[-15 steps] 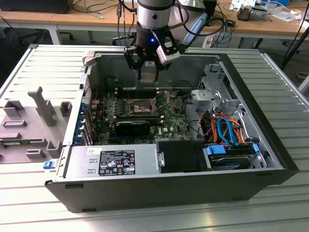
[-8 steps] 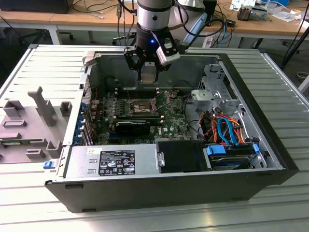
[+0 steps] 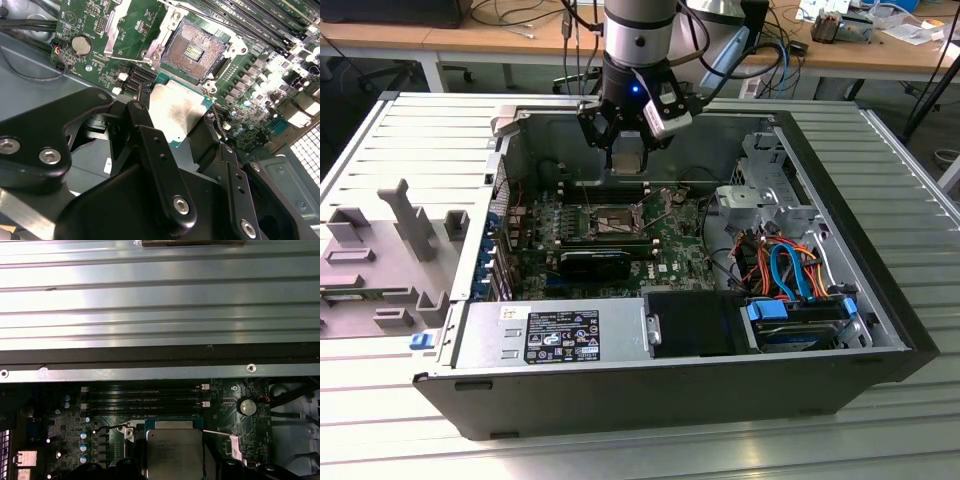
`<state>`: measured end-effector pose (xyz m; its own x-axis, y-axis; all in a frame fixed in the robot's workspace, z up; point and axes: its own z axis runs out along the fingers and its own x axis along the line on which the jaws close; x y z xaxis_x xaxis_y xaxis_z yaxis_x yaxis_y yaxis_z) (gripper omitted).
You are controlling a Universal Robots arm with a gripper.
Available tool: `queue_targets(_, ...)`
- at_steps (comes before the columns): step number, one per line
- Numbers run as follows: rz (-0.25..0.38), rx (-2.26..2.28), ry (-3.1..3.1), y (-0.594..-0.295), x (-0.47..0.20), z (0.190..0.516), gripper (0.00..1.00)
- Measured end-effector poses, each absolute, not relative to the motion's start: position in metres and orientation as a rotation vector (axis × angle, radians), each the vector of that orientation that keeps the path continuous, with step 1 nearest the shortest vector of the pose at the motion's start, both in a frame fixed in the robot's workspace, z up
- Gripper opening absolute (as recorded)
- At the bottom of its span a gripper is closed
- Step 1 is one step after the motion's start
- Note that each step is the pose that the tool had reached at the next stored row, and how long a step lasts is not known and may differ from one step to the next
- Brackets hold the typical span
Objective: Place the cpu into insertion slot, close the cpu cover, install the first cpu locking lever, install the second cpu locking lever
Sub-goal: 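Place the cpu into insertion slot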
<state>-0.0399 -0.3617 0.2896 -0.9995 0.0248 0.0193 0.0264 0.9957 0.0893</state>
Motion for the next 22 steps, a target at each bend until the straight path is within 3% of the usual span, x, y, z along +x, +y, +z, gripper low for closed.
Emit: queue_targets(22, -0.140, -0.040, -3.120, -0.3617, -0.0399, 0.2836, 0.55)
